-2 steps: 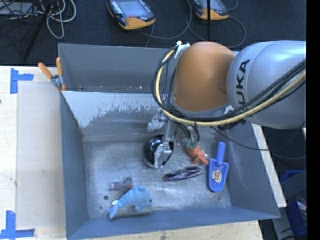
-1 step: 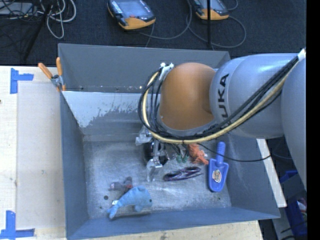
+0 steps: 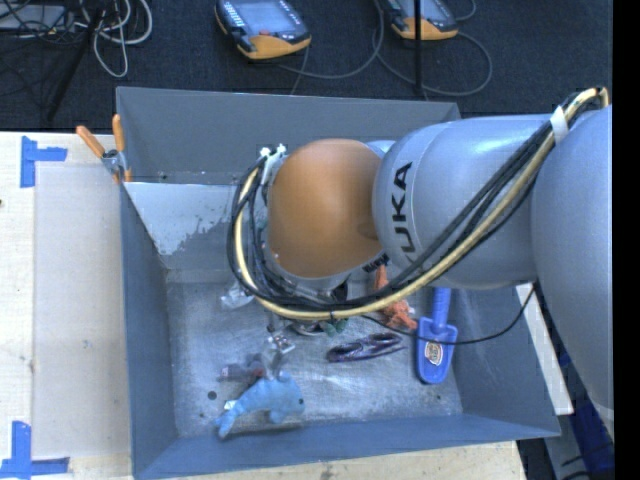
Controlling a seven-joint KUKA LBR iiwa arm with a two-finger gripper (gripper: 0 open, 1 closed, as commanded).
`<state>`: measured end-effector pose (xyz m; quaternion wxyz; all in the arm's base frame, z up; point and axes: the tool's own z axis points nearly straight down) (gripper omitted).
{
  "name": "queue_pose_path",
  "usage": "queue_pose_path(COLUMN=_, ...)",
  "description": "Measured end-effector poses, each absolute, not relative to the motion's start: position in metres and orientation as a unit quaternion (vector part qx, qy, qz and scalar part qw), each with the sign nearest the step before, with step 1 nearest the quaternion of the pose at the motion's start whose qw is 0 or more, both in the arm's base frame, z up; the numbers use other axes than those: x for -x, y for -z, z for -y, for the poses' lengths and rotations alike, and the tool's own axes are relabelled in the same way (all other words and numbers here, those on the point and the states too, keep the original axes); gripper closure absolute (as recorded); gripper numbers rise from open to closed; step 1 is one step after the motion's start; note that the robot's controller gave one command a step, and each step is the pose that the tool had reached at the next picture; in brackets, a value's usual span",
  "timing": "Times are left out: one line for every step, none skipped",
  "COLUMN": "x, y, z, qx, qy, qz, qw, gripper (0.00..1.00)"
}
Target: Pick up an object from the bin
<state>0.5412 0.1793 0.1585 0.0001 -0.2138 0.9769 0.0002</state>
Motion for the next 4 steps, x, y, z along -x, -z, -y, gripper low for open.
queue_pose_path(x=-0.535, y=-0.134, z=-0.186, qx=0.279, qy=0.000, qz=-0.960, qw=-0.001, gripper=0.00)
queue_pose_path(x=-0.522, y=-0.071, z=-0.186, qx=0.315, qy=-0.001, qz=-0.949, qw=0.000, gripper=0.00)
queue_pose_path(x=-0.519, y=-0.074, z=-0.186, qx=0.388, qy=-0.001, qz=-0.922, qw=-0.002, gripper=1.00)
queue_pose_path(x=-0.520, y=-0.074, z=-0.186, qx=0.399, qy=-0.001, qz=-0.917, qw=-0.002, gripper=1.00)
